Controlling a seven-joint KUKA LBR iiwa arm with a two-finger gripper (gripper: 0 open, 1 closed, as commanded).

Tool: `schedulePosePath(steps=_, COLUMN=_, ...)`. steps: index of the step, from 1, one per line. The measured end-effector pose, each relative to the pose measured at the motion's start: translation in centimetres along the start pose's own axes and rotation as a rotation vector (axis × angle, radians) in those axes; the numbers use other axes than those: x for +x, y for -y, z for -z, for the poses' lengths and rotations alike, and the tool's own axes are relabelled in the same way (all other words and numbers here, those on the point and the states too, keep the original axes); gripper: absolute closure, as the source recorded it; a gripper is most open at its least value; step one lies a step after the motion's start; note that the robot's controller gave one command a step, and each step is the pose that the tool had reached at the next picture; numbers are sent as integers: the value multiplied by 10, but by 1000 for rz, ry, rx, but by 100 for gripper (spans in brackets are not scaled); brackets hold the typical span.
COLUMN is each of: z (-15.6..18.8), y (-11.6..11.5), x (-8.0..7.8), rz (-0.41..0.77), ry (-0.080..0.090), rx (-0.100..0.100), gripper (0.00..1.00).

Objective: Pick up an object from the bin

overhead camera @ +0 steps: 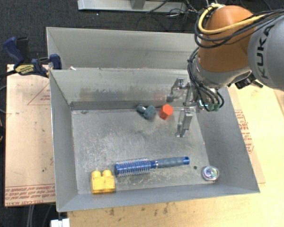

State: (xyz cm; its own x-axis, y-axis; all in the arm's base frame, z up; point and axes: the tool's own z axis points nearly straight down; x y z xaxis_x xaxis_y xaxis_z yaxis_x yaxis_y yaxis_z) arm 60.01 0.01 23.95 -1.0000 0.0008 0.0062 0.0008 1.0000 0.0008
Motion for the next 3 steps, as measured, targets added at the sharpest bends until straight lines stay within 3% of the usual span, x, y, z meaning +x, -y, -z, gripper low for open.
schedulePosePath(steps=1, z=-168, y=-57, x=74, rz=361, ry=20, rx=1, gripper=0)
schedulePosePath(steps=2, z=-140, y=-86, x=78, rz=496, ry=10, rx=0, gripper=0)
schedulePosePath(steps=3, z=-141, y=-76, x=90, rz=202, ry=5, rx=0, gripper=0)
